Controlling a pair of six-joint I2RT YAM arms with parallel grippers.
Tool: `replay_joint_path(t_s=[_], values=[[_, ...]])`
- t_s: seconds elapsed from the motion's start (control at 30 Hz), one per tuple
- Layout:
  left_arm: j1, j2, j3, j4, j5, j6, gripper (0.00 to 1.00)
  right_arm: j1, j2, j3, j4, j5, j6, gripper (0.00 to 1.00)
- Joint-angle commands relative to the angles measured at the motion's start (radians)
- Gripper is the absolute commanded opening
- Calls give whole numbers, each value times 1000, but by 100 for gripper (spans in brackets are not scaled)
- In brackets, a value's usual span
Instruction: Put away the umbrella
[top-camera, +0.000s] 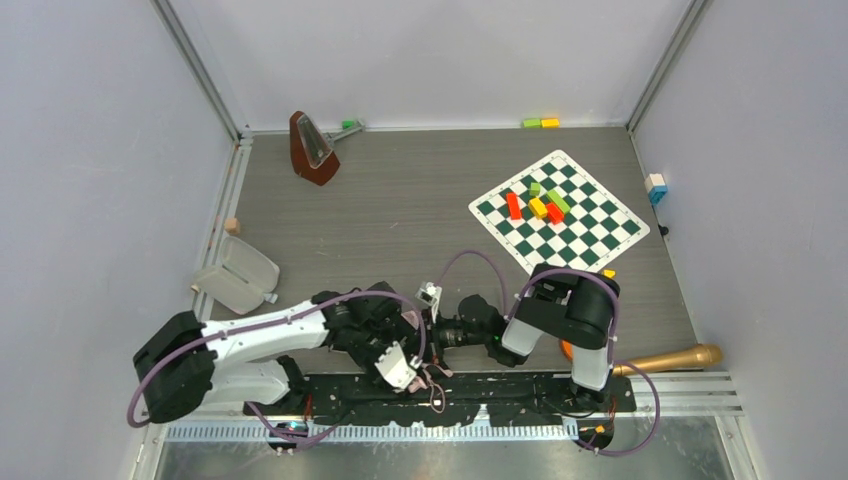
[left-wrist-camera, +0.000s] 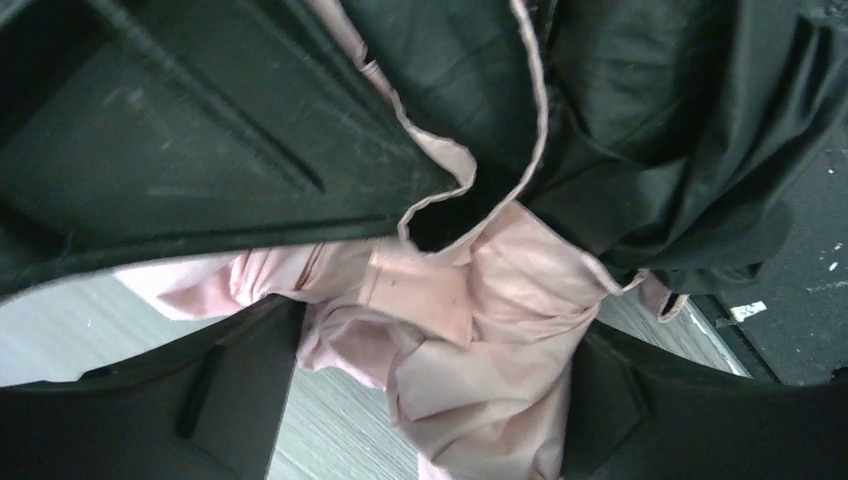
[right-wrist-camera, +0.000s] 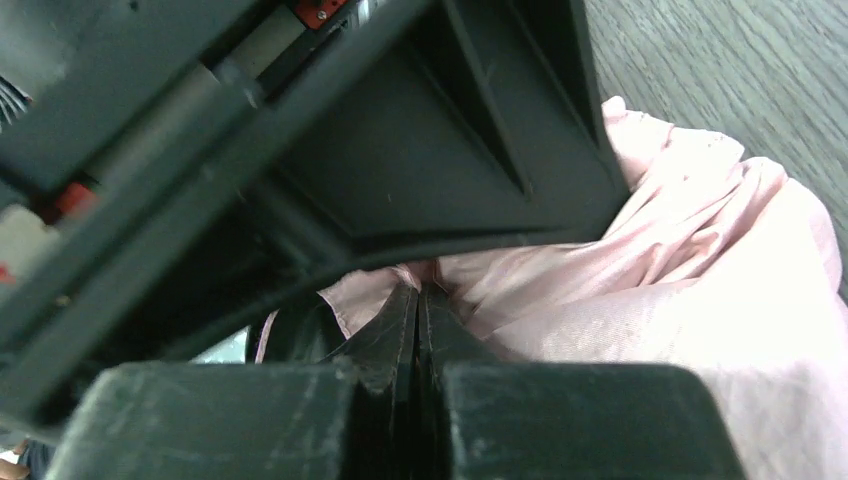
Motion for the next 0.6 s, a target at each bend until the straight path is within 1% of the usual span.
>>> replay_joint_path(t_s=[0.0,0.03,0.07,0.1,0.13,0.23,0.3,0.37,0.43,0.47,0.53,0.57], values=[[-53,126,78,-17,73,9,72,0,22,-55,-277,18,-71,6],[-67,148,95,-34,79,7,51,0,19,-57,-277,19,-71,6],[-84,163,101,-23,69,-12,25,0,11,-61,-276,24,-72,6],[-101,175,105,-9,53,-37,4,-1,3,-65,-275,29,-72,6],[-111,181,107,-8,45,-51,0,-1,-2,-75,-268,37,-73,6],[-125,176,103,-18,60,-72,0,-1,-40,-98,-246,51,-71,6],[-139,161,112,-29,71,-111,0,-4,-83,-140,-202,81,-59,6],[-159,153,128,-59,72,-136,0,-29,-133,-218,-139,100,-33,6],[-183,147,126,-68,56,-172,0,-81,-182,-276,4,63,14,6],[-191,142,124,-64,48,-196,0,-120,-201,-292,28,27,47,6],[-205,135,126,-55,45,-238,0,-164,-313,-312,32,-11,78,6],[-209,135,132,-50,48,-270,0,-170,-350,-306,-32,-17,78,6]])
